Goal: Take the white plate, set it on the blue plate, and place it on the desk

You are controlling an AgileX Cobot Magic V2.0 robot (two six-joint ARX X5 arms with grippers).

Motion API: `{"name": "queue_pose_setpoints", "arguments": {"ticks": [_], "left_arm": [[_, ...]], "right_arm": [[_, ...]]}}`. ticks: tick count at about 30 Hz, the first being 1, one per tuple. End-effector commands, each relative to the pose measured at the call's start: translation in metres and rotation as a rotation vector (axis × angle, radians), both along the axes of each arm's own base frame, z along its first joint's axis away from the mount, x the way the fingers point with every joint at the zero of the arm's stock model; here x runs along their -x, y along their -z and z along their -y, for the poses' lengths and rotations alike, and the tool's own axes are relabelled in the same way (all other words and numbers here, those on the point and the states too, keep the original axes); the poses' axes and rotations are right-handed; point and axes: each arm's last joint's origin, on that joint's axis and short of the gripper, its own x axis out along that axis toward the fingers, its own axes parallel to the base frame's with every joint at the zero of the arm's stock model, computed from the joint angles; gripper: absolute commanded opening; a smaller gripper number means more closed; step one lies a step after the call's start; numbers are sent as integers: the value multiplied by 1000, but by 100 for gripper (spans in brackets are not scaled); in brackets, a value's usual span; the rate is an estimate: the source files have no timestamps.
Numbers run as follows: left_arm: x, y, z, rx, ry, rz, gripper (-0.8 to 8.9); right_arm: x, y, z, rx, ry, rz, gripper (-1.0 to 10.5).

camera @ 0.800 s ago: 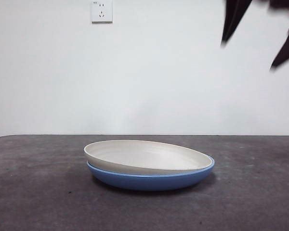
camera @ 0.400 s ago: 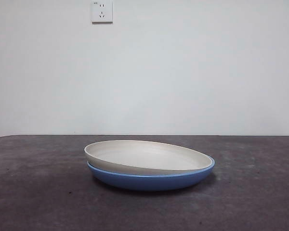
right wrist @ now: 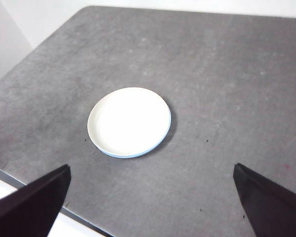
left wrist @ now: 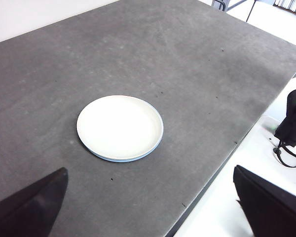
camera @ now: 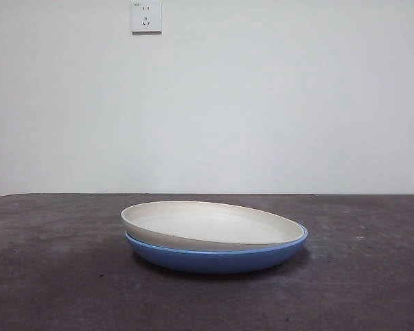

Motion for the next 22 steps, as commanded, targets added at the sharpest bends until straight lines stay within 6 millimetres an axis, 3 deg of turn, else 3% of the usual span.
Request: {"name": "queue_pose_setpoints", "arguments": {"ticks": [1, 7, 9, 10, 11, 13, 14, 22], "left_arm": [[1, -4, -1, 14, 6, 15, 688], [1, -4, -1, 13, 6, 16, 677], [1, -4, -1, 14, 6, 17, 616], [1, -4, -1, 14, 6, 16, 551], [1, -4, -1, 13, 6, 16, 420], [2, -3, -1, 7, 6, 8, 77], [2, -2, -1, 4, 5, 1, 6], [2, -2, -2, 7, 4, 2, 29]], "right_arm": [[6, 2, 2, 23, -17, -38, 590], [7, 2, 2, 23, -15, -37, 590], [7, 2, 2, 23, -16, -37, 569], [7, 2, 2, 23, -16, -38, 505], [7, 2, 2, 24, -16, -38, 321], [7, 2, 2, 23, -16, -38, -15], [7, 2, 2, 23, -16, -37, 23], [5, -1, 1, 17, -14, -6, 23]]}}
